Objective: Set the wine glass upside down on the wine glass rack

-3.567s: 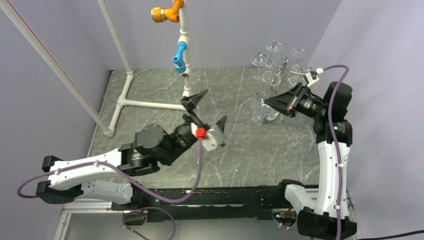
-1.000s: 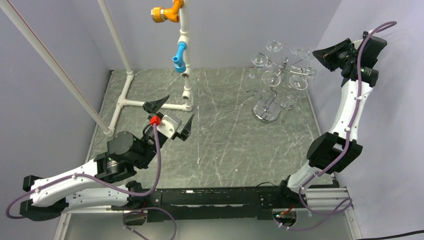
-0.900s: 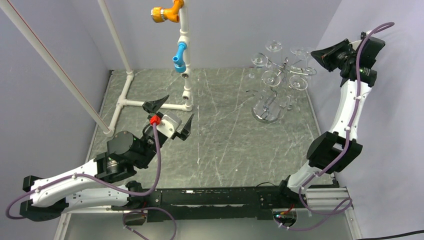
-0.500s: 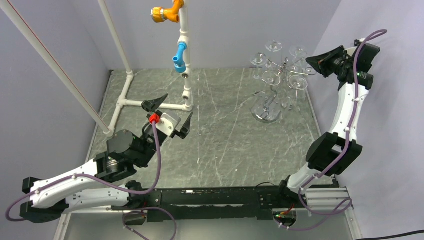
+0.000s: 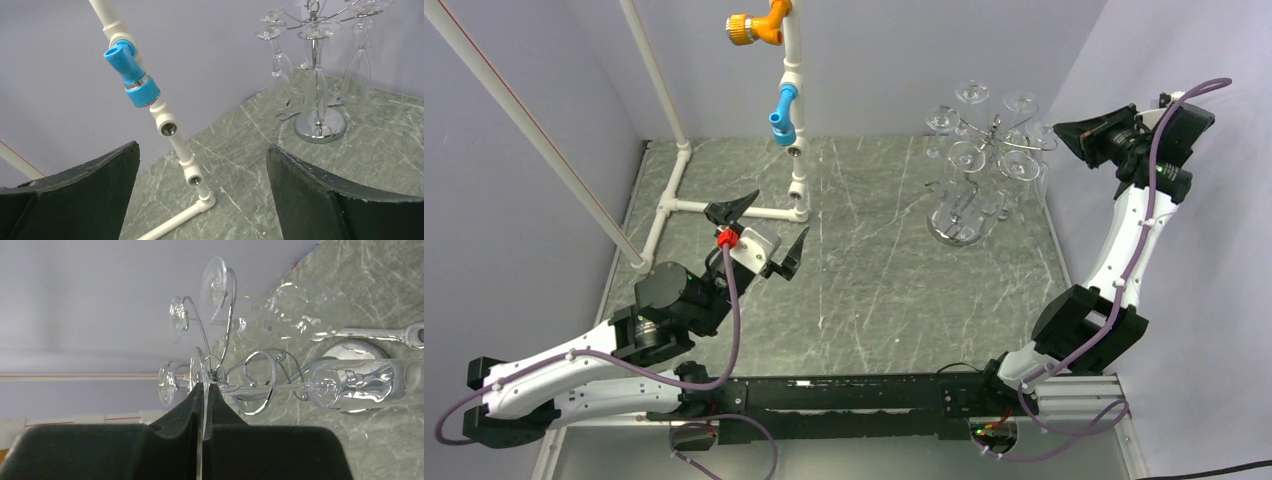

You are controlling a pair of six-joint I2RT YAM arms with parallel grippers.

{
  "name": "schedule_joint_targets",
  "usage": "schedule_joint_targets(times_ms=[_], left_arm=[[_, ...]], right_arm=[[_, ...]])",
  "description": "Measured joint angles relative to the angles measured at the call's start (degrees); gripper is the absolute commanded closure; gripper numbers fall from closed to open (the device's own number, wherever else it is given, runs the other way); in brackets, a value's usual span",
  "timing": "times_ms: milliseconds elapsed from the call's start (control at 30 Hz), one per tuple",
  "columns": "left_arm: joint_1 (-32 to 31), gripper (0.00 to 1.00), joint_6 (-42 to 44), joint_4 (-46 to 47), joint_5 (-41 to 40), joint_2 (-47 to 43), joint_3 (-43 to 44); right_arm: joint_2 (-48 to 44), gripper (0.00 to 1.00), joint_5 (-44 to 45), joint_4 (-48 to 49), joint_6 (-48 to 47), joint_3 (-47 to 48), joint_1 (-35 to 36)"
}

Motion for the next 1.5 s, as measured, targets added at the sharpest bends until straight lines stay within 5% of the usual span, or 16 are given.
schedule_joint_targets(times_ms=[833,1500], left_arm=[[0.15,0.01,-1.31,-1.09,0.13,0.52,-0.48],[0.2,0.01,-1.55,-1.11,0.22,0.44,-0.48]], right_arm=[[5.62,1.0,1.51,1.33,1.92,0.81,0.24],[6.62,0.49,2.91,1.46,-2.49,2.84,1.29]])
